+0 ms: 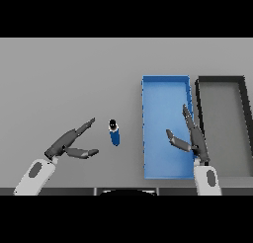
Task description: Pick up the blue pipe and place it into the blue bin.
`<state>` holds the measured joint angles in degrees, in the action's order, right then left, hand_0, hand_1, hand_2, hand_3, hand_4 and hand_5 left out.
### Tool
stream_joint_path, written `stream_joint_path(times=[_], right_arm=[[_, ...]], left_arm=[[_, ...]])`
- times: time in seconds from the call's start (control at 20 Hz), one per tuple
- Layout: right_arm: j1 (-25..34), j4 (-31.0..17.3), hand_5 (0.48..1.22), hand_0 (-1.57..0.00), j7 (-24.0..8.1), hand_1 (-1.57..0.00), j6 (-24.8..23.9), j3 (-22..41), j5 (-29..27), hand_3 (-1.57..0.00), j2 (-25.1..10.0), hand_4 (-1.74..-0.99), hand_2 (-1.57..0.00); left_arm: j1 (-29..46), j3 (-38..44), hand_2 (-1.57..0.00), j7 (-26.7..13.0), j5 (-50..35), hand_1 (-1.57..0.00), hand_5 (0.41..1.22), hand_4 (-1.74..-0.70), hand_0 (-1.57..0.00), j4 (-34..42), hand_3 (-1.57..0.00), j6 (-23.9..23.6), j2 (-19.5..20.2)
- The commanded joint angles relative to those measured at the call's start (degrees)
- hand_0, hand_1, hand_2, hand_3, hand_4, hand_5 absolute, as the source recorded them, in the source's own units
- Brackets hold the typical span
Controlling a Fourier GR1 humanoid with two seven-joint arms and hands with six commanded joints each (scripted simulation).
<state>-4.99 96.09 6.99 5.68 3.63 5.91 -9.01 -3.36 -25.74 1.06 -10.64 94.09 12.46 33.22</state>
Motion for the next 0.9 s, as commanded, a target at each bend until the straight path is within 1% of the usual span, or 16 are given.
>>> stream_joint_path(times=[0.0,0.05,0.15,0.2,0.3,0.4,0.45,0.55,0.65,0.75,0.85], right_arm=[[0.2,-0.4,0.617,0.0,-0.5,0.0,0.0,0.0,-0.2,0.0,0.2,-1.257,0.0],[0.2,0.1,0.617,0.0,-0.8,0.0,0.3,0.3,-0.2,0.0,0.4,-1.262,0.0],[0.6,0.1,0.616,0.0,-1.4,0.0,0.2,0.0,-0.6,0.0,0.3,-1.265,0.0],[0.5,-0.1,0.617,0.0,-1.2,0.0,0.3,0.0,-0.7,0.0,0.6,-1.27,0.0],[0.8,-0.1,0.616,0.0,-2.2,0.0,0.1,-0.2,-0.8,0.0,0.5,-1.271,0.0],[0.0,0.0,0.613,0.0,-1.0,0.0,0.0,0.0,-0.5,0.0,0.8,-1.276,0.0],[-0.7,0.8,0.609,0.0,-1.4,0.0,0.0,-0.1,-0.7,0.0,0.7,-1.276,0.0],[-1.1,0.9,0.605,0.0,-0.9,0.0,0.1,-0.1,-0.7,0.0,0.8,-1.274,0.0],[-1.7,1.3,0.598,0.0,-0.6,0.0,-0.5,0.4,0.3,0.0,1.2,-1.266,0.0],[-1.5,0.8,0.598,0.0,-0.9,0.0,-0.5,-0.2,0.0,0.0,0.9,-1.267,0.0],[-0.9,0.4,0.598,0.0,-1.0,0.0,-0.1,-0.5,-0.5,0.0,0.7,-1.264,0.0]], left_arm=[[0.1,-1.1,0.0,0.5,1.1,0.0,0.454,-1.1,0.0,0.1,0.0,-0.2,-0.7],[-0.8,-1.7,0.0,0.1,1.5,0.0,0.447,-1.1,0.0,-0.9,0.0,-0.2,-1.8],[-1.1,-3.3,0.0,0.6,2.0,0.0,0.447,-1.11,0.0,-2.1,0.0,0.2,-4.1],[-1.8,-4.1,0.0,0.6,2.6,0.0,0.446,-1.12,0.0,-2.6,0.0,-0.2,-5.4],[-3.1,-5.3,0.0,0.2,3.8,0.0,0.446,-1.12,0.0,-4.2,0.0,-0.6,-7.4],[-5.1,-5.4,0.0,0.1,4.3,0.0,0.447,-1.11,0.0,-6.7,0.0,-0.9,-9.3],[-5.6,-5.9,0.0,0.0,4.4,0.0,0.45,-1.11,0.0,-8.4,0.0,-0.8,-10.7],[-6.8,-6.4,0.0,0.0,4.0,0.0,0.448,-1.12,0.0,-10.7,0.0,-0.4,-13.2],[-9.1,-6.7,0.0,0.9,6.2,0.0,0.441,-1.1,0.0,-14.0,0.0,-1.4,-14.7],[-10.0,-7.0,0.0,3.1,6.9,0.0,0.445,-1.07,0.0,-15.2,0.0,-1.7,-15.9],[-11.5,-7.2,0.0,2.9,5.7,0.0,0.477,-1.09,0.0,-16.7,0.0,-0.9,-18.5]])
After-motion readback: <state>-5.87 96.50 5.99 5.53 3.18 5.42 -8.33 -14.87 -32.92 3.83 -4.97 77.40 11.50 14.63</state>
